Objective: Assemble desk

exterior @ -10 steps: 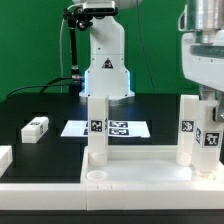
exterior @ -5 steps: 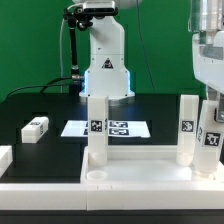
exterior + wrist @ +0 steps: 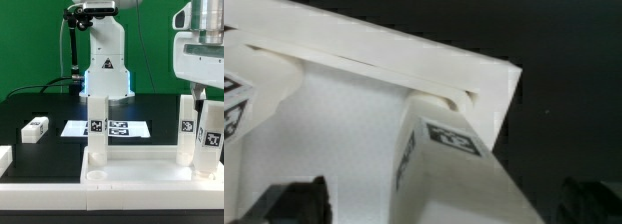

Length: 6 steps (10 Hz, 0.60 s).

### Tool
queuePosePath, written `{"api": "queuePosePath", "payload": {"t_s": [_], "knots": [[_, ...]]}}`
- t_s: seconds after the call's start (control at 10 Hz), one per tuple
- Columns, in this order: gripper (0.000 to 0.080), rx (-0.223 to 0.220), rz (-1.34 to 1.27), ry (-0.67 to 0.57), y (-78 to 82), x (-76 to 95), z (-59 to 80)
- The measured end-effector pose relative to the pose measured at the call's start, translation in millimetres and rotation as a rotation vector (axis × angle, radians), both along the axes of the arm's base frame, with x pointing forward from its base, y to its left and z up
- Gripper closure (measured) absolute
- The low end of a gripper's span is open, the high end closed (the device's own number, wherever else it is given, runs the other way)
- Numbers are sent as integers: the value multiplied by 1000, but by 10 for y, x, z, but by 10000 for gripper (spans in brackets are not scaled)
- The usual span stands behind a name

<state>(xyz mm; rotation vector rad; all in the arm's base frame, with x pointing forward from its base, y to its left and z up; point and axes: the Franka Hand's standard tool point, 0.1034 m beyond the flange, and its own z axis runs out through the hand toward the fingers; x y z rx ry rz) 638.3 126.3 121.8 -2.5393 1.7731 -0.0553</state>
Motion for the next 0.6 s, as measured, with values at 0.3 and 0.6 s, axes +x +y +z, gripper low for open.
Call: {"api": "queuePosePath", "payload": {"t_s": [0.3,0.6], "knots": [[151,-20,230,0,-43,4,-4],[151,-103,828,-3,-146,33,-79]]}}
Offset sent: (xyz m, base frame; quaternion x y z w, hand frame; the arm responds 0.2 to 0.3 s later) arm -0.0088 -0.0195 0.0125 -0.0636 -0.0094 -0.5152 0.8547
